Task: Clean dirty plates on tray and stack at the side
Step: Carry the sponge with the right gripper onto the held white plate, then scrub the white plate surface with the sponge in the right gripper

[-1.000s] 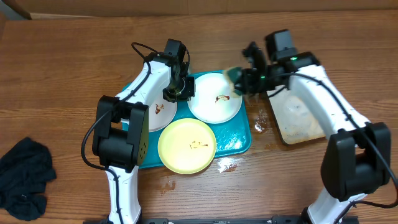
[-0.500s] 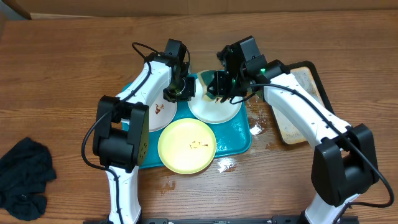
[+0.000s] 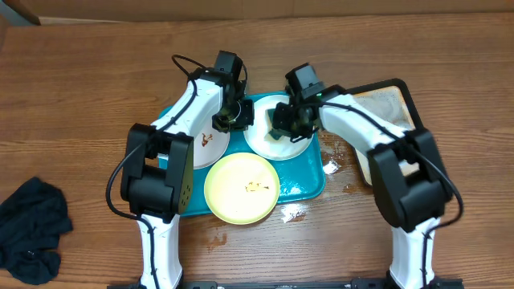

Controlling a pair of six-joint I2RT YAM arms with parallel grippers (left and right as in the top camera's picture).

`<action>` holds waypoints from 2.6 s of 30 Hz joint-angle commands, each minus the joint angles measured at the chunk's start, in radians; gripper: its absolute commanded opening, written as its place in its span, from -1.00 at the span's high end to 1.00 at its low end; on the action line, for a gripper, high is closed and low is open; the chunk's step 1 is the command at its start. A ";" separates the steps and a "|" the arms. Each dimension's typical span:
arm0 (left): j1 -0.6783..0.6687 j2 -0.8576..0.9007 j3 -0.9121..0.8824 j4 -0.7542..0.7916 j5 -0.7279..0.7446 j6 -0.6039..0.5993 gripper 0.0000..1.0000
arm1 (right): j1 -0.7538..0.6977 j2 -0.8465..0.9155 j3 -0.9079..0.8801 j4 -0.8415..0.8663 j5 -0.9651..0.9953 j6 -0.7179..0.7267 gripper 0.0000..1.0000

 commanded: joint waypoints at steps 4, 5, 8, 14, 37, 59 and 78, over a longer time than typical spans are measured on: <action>-0.033 0.013 0.016 0.001 0.013 -0.023 0.92 | 0.047 0.010 0.022 0.085 -0.071 0.077 0.92; -0.035 0.013 0.016 0.000 0.012 -0.026 0.92 | 0.051 0.010 0.022 0.097 -0.072 0.088 0.92; -0.035 0.013 0.016 -0.001 0.012 -0.029 0.92 | 0.063 0.010 0.022 0.113 -0.072 0.101 0.92; -0.035 0.013 0.016 0.000 0.008 -0.034 0.92 | 0.056 0.010 0.022 0.051 -0.052 0.085 0.92; -0.036 0.013 0.016 -0.022 -0.030 -0.048 0.92 | -0.011 0.010 0.022 -0.219 0.426 -0.027 0.92; -0.037 0.013 0.016 -0.040 -0.037 -0.055 0.92 | -0.011 0.010 0.128 -0.299 0.578 0.132 0.92; -0.037 0.013 0.016 -0.050 -0.037 -0.055 0.92 | 0.031 0.019 0.292 -0.304 0.241 0.097 0.92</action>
